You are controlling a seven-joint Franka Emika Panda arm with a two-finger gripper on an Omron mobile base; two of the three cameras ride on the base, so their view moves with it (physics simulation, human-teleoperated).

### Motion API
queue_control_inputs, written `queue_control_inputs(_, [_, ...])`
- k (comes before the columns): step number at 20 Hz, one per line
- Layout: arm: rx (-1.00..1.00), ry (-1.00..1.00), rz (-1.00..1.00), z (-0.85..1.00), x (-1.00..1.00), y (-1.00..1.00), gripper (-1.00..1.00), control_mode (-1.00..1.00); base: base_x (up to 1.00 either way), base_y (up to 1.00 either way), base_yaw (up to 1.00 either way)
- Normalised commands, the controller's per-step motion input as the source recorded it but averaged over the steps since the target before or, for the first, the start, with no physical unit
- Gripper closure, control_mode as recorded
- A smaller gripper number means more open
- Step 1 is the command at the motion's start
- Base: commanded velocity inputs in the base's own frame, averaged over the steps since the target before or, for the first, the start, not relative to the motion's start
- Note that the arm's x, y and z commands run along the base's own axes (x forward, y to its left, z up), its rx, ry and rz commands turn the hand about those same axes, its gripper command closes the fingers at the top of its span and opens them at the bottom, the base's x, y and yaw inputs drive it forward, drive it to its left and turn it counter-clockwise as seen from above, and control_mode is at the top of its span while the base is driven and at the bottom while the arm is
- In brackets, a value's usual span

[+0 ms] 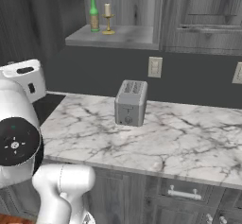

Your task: Get the candle and the beer from the cabinet and move them to the dining counter.

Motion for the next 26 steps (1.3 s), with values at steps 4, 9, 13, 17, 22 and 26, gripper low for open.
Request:
queue_control_inputs(4, [0.05, 0.00, 0.36, 0.00, 0.26, -0.62, -1.00, -1.00, 0.00, 0.00, 0.00])
queue_control_inputs(9, [0.05, 0.00, 0.10, 0.00, 0.68, 0.02, -1.00, -1.00, 0.00, 0.00, 0.00])
queue_control_inputs(13, [0.04, 0.03, 0.02, 0.00, 0.64, 0.11, -1.00, -1.00, 0.00, 0.00, 0.00])
queue_control_inputs(17, [0.00, 0.05, 0.05, 0.00, 0.50, 0.09, -1.00, -1.00, 0.00, 0.00, 0.00])
queue_control_inputs(22, [0.00, 0.03, 0.03, 0.00, 0.32, 0.27, -1.00, -1.00, 0.00, 0.00, 0.00])
queue_control_inputs(26, [0.00, 0.03, 0.01, 0.00, 0.11, 0.52, -1.00, -1.00, 0.00, 0.00, 0.00])
